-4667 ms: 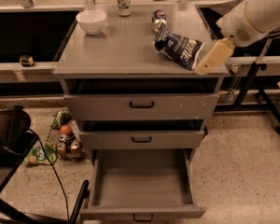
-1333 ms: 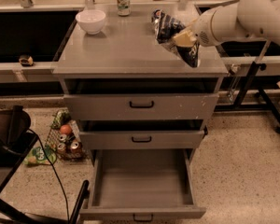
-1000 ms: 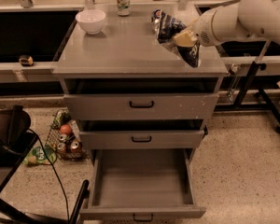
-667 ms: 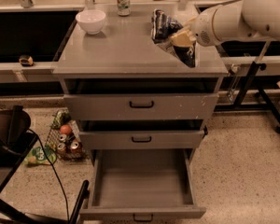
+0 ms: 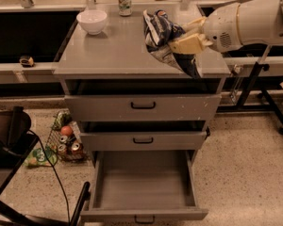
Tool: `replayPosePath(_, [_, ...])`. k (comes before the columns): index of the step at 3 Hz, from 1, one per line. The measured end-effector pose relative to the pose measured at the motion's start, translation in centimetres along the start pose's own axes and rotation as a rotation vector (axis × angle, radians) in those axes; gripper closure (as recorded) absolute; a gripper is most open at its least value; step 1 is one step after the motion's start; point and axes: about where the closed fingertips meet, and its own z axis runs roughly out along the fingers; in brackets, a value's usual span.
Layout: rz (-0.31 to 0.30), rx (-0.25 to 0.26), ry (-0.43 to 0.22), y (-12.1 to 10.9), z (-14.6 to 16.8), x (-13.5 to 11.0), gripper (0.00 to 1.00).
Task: Place blue chip bag into bottom drawer
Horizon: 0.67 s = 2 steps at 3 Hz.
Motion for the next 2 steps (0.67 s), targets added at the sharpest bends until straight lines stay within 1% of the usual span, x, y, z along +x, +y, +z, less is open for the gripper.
replayPosePath(1, [0.029, -0.160, -0.028, 3.75, 0.30, -0.74, 1.00])
replayPosePath(2, [0.029, -0.160, -0.028, 3.76, 0.31, -0.73, 1.00])
